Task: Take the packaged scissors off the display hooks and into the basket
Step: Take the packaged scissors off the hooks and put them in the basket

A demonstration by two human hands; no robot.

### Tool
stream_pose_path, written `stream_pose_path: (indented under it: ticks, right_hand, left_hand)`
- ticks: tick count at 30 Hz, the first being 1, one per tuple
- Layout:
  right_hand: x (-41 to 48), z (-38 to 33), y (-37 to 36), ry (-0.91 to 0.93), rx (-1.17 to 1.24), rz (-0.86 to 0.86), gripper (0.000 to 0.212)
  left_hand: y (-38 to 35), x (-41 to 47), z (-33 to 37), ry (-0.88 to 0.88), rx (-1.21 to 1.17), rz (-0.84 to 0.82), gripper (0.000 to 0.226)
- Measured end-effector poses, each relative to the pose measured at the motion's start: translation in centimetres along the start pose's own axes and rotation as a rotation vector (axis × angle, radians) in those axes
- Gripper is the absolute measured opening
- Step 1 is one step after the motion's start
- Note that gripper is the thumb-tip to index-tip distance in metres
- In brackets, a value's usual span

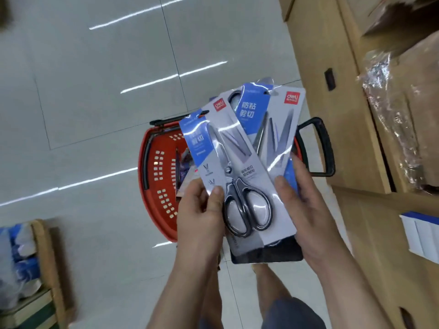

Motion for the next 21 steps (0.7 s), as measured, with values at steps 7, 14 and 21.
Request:
stream_pose_path:
  ticks: [7, 14, 21]
  right_hand:
    - [-2.4, -2.9, 0.3, 0.012, -0.046, 0.008, 0.072]
    - [-7.3, -5.3, -1.6, 0.045, -0.04, 0.171, 0.066]
    - [-16.0, -4.6, -2.0, 0.072, 0.136, 0.543, 0.042]
  left_hand:
    - [0.8, -1.9, 3.3, 0.029, 0.065, -0.096, 0.025]
    - [1.9, -3.7, 6.2, 0.048, 0.133, -0.386, 0.035]
    - [0.7, -9.1, 8.0, -0.1, 0.379, -0.729, 0.027]
Point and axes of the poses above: each hand's wrist, its own x-axis towards the middle knuckle, its own y-axis out of the back of the hand, z = x × y, the point moved 5 cm from there along x, towards the middle knuckle, and after that the axes turned 3 degrees about z, right-handed, at the moved point
